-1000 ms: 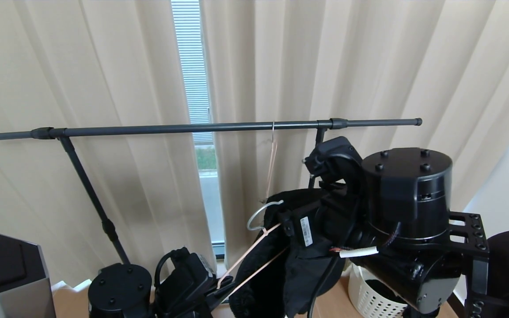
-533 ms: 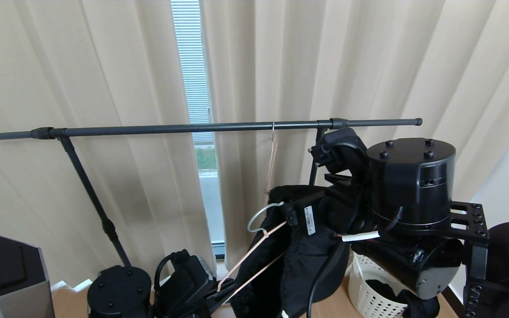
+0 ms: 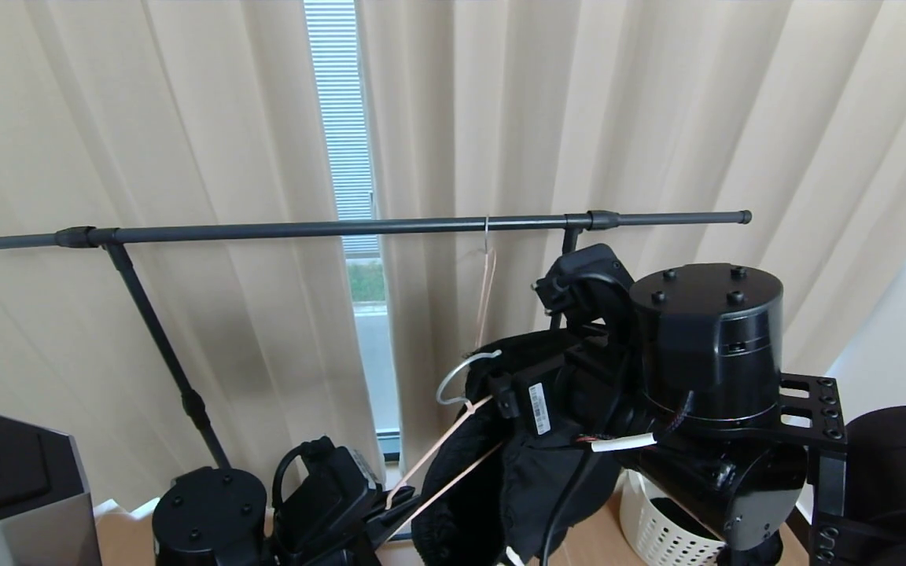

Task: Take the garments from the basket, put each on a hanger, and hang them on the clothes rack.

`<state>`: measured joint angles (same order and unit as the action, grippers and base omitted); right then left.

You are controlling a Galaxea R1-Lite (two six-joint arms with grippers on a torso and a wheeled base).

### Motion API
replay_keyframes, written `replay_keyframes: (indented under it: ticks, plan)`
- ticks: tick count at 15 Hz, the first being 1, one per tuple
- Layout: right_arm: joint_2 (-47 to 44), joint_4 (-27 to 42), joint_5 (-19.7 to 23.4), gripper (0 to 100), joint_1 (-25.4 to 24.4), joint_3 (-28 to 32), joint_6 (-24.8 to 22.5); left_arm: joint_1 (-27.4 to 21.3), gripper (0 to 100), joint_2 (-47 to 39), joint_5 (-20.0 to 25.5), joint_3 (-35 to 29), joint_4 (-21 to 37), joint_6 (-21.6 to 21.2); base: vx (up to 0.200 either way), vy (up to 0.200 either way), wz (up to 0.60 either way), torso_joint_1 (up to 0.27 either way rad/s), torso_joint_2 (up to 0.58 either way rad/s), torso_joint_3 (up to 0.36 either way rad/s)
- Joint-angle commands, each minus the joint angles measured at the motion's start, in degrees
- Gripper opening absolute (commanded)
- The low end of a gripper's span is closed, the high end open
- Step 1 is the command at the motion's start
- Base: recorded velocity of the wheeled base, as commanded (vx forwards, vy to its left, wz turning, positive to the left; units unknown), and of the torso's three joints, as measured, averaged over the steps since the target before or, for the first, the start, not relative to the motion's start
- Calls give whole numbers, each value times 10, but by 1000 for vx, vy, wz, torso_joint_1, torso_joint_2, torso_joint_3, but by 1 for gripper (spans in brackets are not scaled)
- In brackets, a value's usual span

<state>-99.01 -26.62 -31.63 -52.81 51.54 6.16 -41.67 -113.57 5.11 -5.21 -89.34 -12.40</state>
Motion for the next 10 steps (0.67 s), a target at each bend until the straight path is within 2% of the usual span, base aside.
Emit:
replay_keyframes:
  ticks: [1, 10]
  plan:
    - [0, 0, 0, 100, -1, 0, 0, 3, 0, -1, 0, -2, 0, 0, 0, 0, 0, 0, 0, 0]
    - [13, 0, -2, 100, -11, -4, 0, 18, 0, -1, -8, -16, -1, 12, 0, 0, 0, 0, 0, 0]
